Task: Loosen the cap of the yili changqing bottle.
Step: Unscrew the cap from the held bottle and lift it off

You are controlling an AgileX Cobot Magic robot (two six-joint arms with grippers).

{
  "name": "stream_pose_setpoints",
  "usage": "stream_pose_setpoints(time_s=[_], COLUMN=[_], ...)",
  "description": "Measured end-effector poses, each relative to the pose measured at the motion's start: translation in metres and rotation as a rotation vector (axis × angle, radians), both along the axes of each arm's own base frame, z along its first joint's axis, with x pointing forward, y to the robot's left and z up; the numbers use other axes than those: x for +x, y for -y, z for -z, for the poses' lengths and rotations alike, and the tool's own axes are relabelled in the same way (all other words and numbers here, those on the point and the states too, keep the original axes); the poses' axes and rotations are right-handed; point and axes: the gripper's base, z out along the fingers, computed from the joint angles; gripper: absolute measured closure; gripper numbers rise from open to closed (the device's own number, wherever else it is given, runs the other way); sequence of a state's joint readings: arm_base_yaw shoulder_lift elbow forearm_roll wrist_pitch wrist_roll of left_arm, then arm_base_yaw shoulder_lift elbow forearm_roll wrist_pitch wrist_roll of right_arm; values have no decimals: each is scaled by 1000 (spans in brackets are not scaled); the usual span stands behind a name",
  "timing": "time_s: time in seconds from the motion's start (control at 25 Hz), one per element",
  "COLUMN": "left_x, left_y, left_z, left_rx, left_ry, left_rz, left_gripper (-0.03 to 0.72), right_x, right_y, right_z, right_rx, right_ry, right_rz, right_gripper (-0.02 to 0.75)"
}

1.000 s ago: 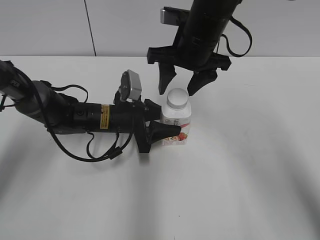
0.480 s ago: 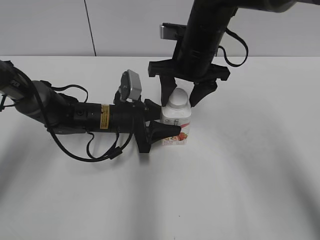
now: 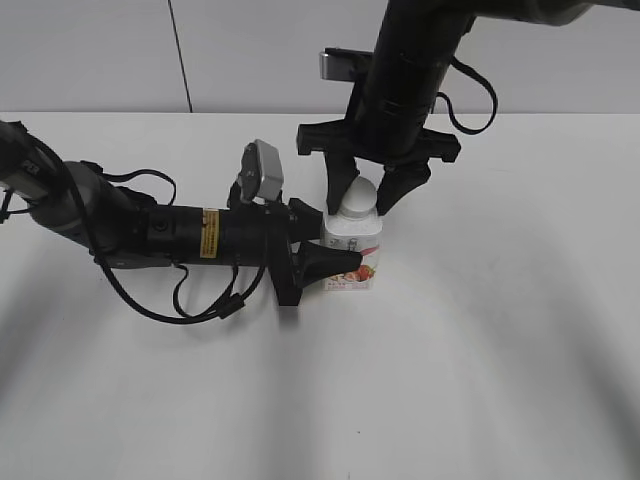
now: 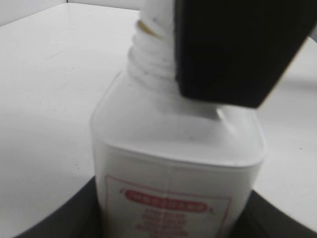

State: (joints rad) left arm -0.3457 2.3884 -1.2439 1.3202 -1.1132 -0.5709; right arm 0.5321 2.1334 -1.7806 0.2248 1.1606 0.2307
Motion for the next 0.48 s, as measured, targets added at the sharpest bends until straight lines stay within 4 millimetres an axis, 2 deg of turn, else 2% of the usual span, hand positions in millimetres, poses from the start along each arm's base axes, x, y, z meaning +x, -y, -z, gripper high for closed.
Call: stream_pose_setpoints(time_s=[0.16,0.48], left_x=[0,0], left_y=[0,0], left_z=[0,0], left_rx=[0,0], left_ry=[0,0], left_rz=[0,0], left_gripper=[315,315], right_x=[0,-1], right_y=[0,0], right_z=[0,0], right_rx=[1,-3], right_ry=[-5,3], right_rz=[0,-46], right_gripper=[342,342])
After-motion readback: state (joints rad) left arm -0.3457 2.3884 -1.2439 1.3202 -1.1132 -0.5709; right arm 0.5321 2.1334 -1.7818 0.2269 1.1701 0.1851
